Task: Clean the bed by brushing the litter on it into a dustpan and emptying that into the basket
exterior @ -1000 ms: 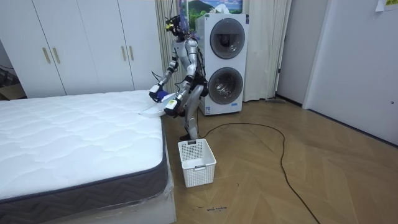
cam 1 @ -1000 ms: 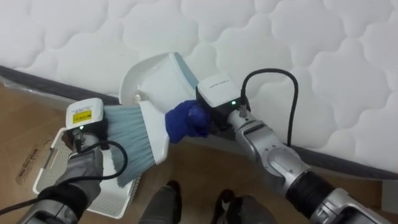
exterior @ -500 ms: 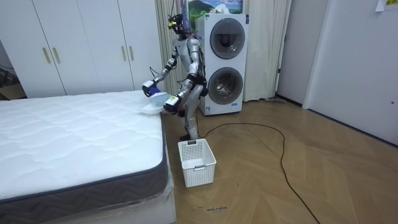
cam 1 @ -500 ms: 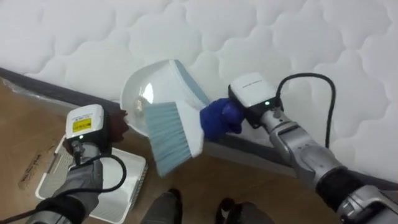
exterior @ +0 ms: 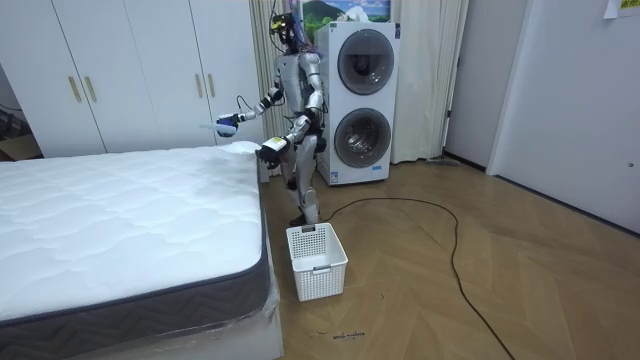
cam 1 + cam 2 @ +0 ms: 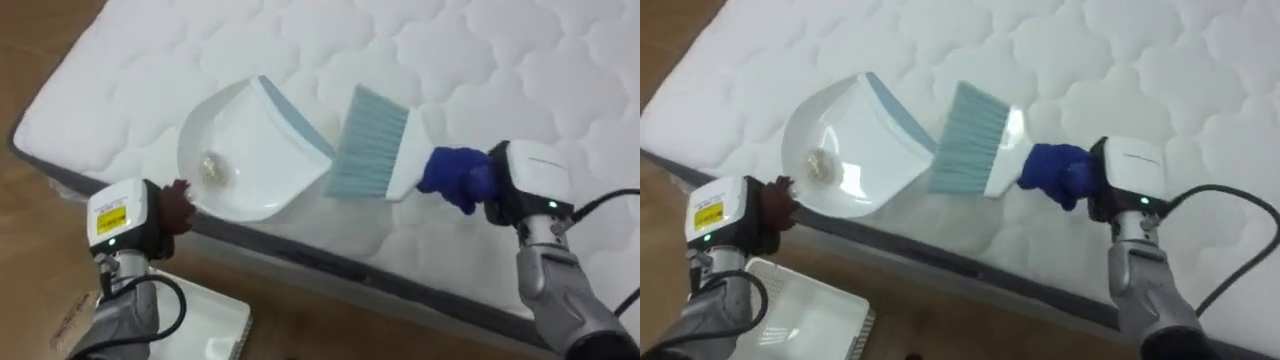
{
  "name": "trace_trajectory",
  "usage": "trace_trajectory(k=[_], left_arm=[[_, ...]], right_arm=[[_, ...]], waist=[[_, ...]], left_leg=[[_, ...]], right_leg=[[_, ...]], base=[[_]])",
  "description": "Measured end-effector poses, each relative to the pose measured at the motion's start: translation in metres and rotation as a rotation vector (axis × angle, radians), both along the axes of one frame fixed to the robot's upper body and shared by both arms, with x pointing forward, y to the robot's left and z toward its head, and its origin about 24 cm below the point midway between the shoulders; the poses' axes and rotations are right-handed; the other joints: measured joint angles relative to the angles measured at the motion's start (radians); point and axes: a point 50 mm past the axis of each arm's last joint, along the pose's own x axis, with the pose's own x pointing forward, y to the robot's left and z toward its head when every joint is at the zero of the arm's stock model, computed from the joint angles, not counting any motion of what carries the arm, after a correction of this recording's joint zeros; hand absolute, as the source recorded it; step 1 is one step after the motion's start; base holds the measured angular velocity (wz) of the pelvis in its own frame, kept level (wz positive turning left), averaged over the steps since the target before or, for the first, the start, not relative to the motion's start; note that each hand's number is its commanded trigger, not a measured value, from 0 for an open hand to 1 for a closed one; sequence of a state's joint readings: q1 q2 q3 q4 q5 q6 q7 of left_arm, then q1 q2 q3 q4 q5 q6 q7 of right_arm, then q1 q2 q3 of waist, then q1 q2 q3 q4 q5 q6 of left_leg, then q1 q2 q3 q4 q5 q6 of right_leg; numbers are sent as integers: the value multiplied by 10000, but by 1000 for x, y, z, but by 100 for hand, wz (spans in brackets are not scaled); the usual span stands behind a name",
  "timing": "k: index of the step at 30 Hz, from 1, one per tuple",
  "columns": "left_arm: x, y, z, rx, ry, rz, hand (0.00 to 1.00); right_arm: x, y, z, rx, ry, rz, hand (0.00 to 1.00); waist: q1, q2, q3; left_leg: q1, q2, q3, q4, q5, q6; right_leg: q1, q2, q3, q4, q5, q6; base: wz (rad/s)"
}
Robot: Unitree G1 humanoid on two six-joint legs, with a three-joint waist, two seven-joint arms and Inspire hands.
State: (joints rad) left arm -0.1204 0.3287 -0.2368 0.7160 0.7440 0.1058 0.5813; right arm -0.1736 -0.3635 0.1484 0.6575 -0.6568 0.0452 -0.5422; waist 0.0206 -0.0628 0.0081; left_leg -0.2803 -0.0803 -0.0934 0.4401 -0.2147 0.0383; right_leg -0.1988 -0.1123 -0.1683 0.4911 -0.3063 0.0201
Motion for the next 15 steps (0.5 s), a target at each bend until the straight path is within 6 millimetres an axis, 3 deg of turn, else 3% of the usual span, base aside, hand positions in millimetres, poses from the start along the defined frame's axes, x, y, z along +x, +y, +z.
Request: trace_trajectory(k=[1, 3, 5, 8, 13, 15], left_arm=[[-3, 1, -1, -8, 33, 33, 100], [-15, 2, -4, -19, 110, 83, 100], [-18, 6, -1, -97, -37, 309, 100], [-30, 12, 1, -259, -244, 687, 100], [-33, 13, 0, -476, 9, 811, 100], [-32, 11, 1, -632, 160, 720, 100]], right_arm=[[-2, -2, 0, 212, -108, -173, 0], [-13, -11, 0, 881, -503, -956, 0], [-19, -16, 1, 1294, -788, -1401, 0], [-25, -21, -3, 2054, -834, -2035, 0], [-46, -30, -18, 2947, -412, -3081, 0], [-50, -35, -18, 3327, -609, -3566, 0]], waist=[[-4, -26, -31], [-1, -109, -106], [59, -117, -109], [182, -97, -104], [121, 9, -33], [79, 104, 10]], left_leg=[[187, 14, -14, -78, 0, 0], [743, 79, -29, -262, -1, 0], [881, 162, -40, -318, -3, -3], [1038, 212, -34, -341, 4, -15], [1089, 214, 84, -260, 20, -44], [915, 305, 400, -201, 39, -73]], right_leg=[[252, 39, -5, -172, 4, 5], [1159, 184, -114, -886, 60, 2], [1500, 320, -124, -1257, 151, -53], [1763, 402, -149, -1380, 163, -73], [2289, 515, -592, -1655, 154, -137], [2392, 555, -935, -1647, 126, -171]], base=[[32], [39], [29], [15], [51], [65]])
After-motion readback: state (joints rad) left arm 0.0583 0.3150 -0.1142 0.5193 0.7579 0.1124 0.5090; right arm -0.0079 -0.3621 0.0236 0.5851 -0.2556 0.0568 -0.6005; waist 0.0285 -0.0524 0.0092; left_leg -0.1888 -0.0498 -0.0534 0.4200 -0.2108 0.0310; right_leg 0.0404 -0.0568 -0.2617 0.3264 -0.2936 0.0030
